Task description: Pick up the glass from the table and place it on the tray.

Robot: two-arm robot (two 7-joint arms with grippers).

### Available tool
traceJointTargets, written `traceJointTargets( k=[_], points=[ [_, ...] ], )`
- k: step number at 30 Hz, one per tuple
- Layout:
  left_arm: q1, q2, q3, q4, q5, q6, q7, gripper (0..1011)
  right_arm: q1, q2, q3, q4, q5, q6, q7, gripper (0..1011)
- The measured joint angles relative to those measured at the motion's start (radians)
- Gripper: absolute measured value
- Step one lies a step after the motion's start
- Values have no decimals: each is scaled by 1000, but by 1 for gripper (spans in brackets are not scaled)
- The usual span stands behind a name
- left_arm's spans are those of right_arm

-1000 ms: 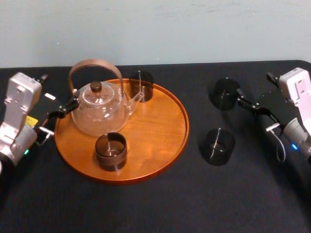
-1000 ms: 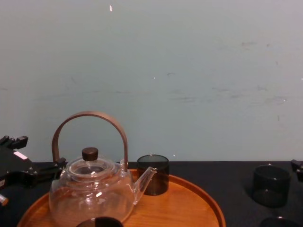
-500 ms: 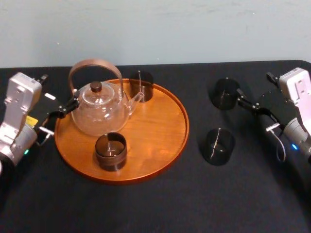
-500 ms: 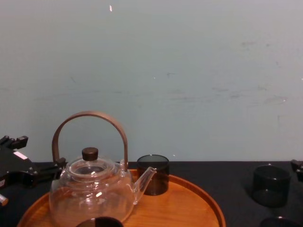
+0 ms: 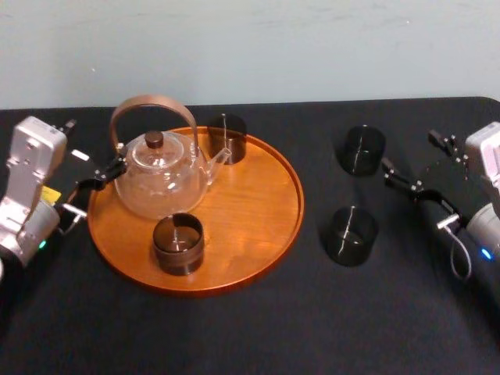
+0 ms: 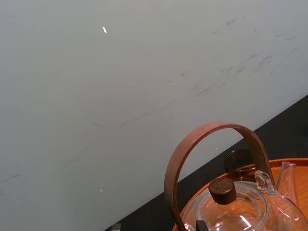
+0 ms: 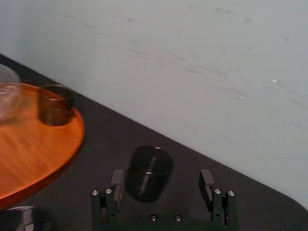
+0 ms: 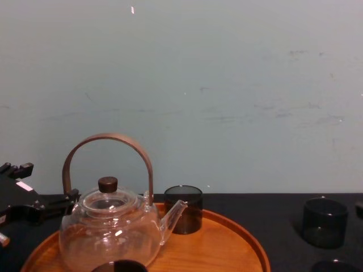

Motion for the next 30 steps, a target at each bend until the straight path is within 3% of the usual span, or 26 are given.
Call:
traceJointTargets(
  k=[17, 30],
  points=[
    [0, 0, 0, 0, 0, 0, 0, 1010, -149, 24, 29, -136, -13, -31, 47, 1002],
    [0, 0, 0, 0, 0, 0, 0, 1009, -185, 4, 29, -164, -37, -36, 84, 1002]
  ],
)
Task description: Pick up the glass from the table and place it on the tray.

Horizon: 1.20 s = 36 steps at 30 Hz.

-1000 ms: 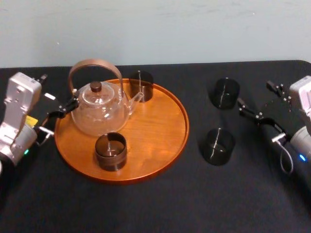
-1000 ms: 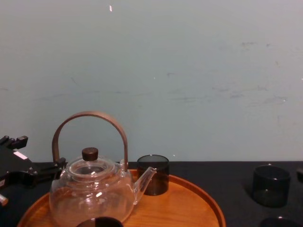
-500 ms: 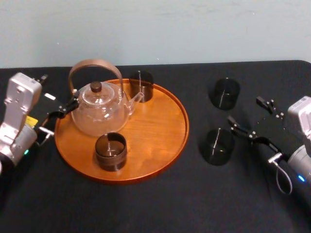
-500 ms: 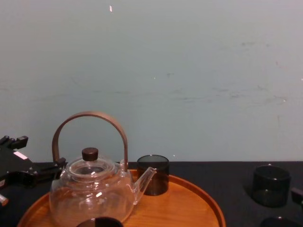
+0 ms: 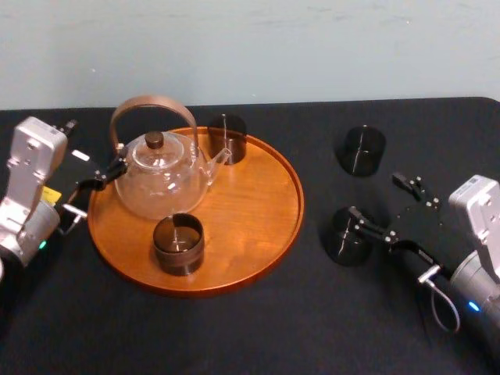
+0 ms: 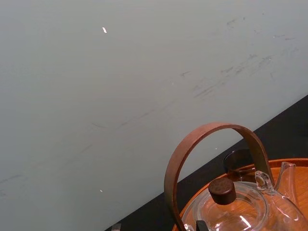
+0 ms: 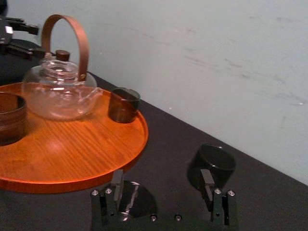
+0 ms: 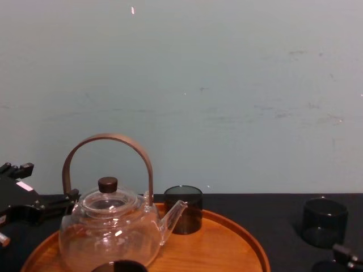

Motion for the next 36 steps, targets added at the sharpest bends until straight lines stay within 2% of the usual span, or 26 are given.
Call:
traceJointTargets(
  k=[15, 36],
  points=[
    [0, 0, 0, 0, 0, 0, 0, 1009, -18, -37, -4, 6, -17, 4, 56, 1002],
    [0, 0, 0, 0, 0, 0, 0, 1010, -44, -85, 35, 52, -26, 8, 104, 1002]
  ],
)
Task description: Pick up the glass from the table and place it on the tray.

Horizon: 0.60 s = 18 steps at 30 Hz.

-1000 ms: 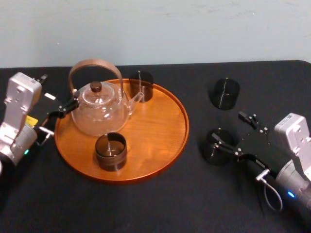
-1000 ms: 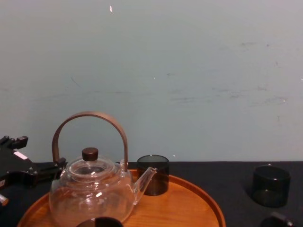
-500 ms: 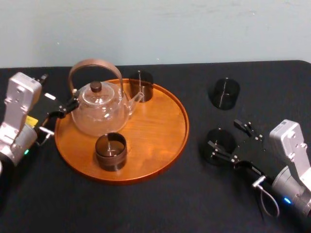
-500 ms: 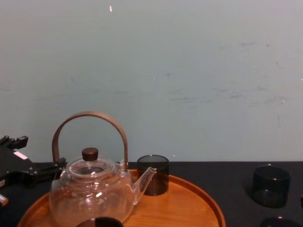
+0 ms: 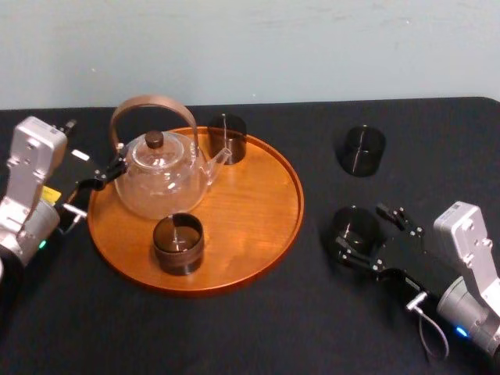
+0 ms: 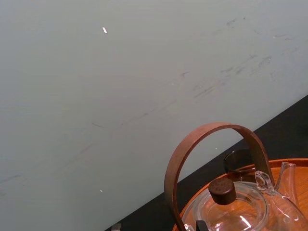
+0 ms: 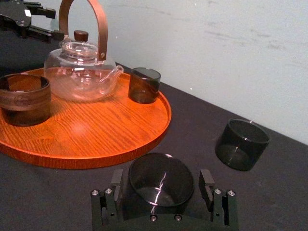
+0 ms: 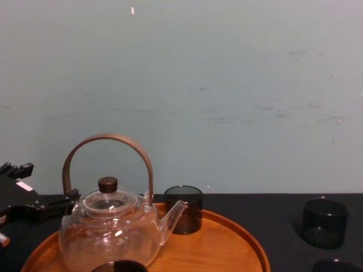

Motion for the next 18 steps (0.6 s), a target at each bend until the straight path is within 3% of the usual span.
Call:
traceJointTargets(
  k=[18],
  points=[
    [0, 0, 0, 0, 0, 0, 0, 1010, -1, -44, 17, 44, -15, 5, 50, 1002]
  ],
)
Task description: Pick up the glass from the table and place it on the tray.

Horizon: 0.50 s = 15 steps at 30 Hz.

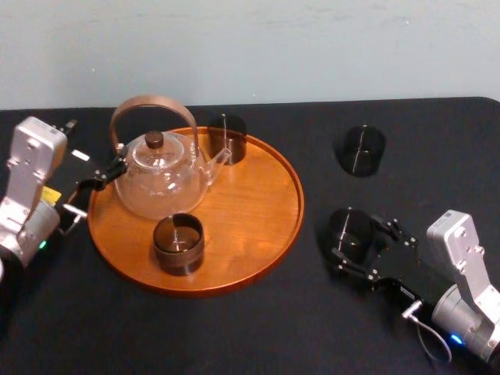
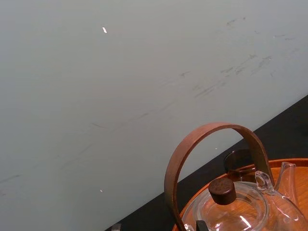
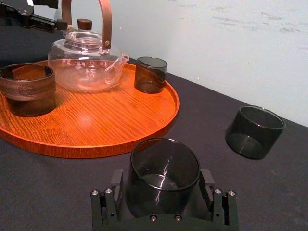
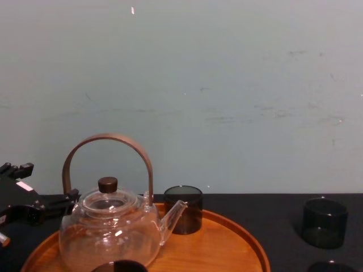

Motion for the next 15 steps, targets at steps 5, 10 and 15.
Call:
traceJointTargets(
  k=[5, 10, 15],
  points=[
    [0, 0, 0, 0, 0, 0, 0, 1009, -2, -11, 10, 6, -5, 1, 12, 1002],
    [0, 0, 0, 0, 0, 0, 0, 1010, -4, -22, 19, 12, -12, 3, 21, 1002],
    [0, 0, 0, 0, 0, 0, 0, 1009, 0, -34, 26, 24, -17, 7, 29, 1002]
  ],
)
